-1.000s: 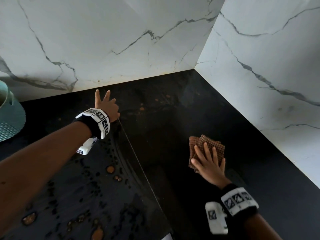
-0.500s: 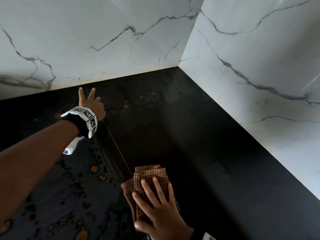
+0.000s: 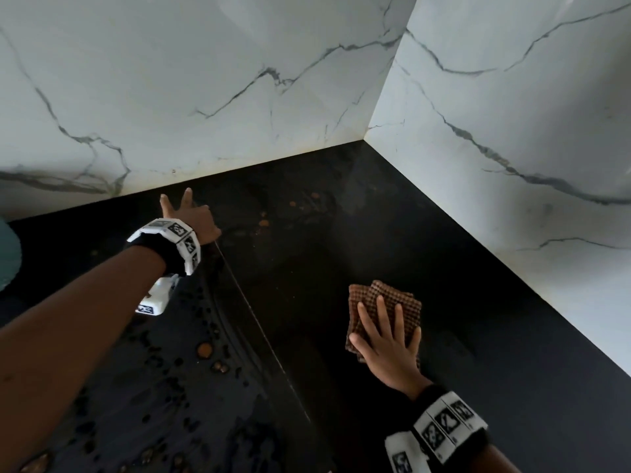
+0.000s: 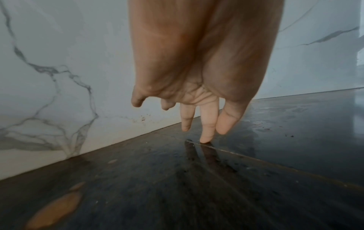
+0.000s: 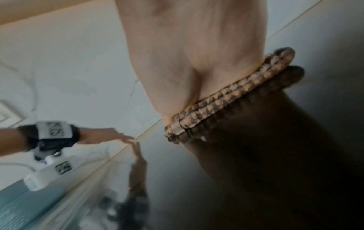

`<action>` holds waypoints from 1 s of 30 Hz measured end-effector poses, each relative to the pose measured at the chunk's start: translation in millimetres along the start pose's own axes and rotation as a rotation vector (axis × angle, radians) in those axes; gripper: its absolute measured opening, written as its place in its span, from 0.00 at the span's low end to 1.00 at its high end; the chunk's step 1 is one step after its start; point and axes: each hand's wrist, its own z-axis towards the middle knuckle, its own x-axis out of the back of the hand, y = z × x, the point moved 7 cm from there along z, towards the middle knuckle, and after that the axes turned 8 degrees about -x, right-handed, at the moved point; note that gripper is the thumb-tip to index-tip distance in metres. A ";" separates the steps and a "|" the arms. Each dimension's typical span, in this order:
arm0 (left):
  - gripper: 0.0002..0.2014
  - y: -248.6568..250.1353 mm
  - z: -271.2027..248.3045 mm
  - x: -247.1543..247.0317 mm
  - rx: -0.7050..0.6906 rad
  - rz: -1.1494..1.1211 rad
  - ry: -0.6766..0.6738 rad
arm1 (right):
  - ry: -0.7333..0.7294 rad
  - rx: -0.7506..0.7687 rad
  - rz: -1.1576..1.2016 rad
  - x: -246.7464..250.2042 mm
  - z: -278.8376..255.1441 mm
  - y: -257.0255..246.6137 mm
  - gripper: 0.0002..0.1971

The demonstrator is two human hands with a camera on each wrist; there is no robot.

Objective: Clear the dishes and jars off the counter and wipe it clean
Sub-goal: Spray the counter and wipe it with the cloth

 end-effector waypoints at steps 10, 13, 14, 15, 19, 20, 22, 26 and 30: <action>0.22 10.1 1.2 11.1 -0.007 0.030 -0.050 | 0.201 0.554 -0.263 -23.1 -47.8 -146.5 0.37; 0.22 5.7 7.6 11.4 -0.010 0.041 -0.087 | 0.206 0.617 -0.295 -30.4 -54.4 -109.5 0.37; 0.22 6.7 11.6 12.1 -0.015 0.043 -0.096 | 0.188 0.590 -0.277 -28.3 -44.3 -92.3 0.36; 0.22 7.0 14.5 11.8 -0.019 0.050 -0.104 | 0.197 0.551 -0.245 -23.3 -30.4 -75.3 0.36; 0.23 17.3 35.2 24.6 -0.042 0.142 -0.039 | 0.194 0.221 -0.110 24.8 52.3 11.6 0.37; 0.23 18.1 39.4 27.4 -0.040 0.153 -0.025 | 0.173 0.132 -0.093 39.2 73.9 33.2 0.39; 0.22 18.7 49.8 35.1 -0.029 0.149 0.007 | 0.105 0.004 0.002 64.1 116.1 72.6 0.41; 0.23 12.2 62.8 50.2 -0.002 0.182 0.072 | 0.061 -0.194 0.171 107.2 184.3 117.2 0.31; 0.21 4.7 72.2 50.9 0.020 0.228 0.048 | 0.092 -0.272 0.167 138.6 237.2 131.0 0.32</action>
